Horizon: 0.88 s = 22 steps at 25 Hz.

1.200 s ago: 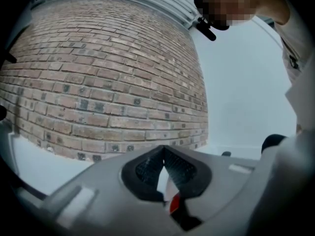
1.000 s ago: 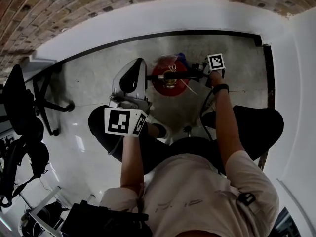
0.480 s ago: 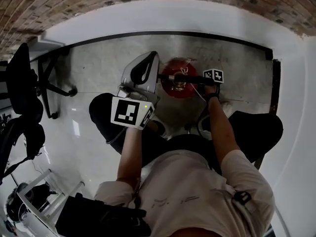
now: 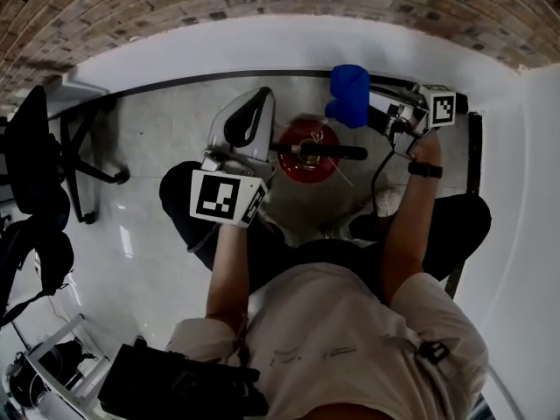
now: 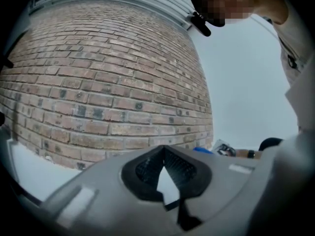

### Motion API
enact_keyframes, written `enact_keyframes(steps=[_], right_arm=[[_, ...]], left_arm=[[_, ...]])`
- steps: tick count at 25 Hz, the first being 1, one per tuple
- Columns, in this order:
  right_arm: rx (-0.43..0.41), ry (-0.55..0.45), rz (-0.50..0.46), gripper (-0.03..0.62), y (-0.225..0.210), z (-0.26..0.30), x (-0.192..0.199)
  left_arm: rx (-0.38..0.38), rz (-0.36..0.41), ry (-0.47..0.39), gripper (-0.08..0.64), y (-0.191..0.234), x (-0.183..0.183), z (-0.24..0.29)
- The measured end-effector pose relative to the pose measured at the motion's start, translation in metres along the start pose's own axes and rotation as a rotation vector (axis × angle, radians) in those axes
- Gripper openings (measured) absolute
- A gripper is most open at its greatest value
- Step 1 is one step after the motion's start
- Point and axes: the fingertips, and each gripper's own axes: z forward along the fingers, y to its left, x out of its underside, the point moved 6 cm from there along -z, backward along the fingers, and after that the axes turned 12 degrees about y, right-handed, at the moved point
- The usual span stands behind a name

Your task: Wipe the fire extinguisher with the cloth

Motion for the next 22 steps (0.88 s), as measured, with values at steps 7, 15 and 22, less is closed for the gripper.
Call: enact_keyframes(steps=[7,15,22], right_arm=[[0.017,0.290,0.042,0.057,-0.012,0.048,0.037],[0.481,0.366,0.456,0.057,-0.190,0.014,0.146],[0.930,0.258,0.496,0.057,-0.294,-0.012,0.232]], left_arm=[[-0.011,0.000,0.013,0.000,0.003,0.005,-0.002],[-0.019,-0.011,0.022,0.000,0.006,0.010,-0.006],[-0.032,-0.016,0.026,0.000,0.011,0.013,-0.011]])
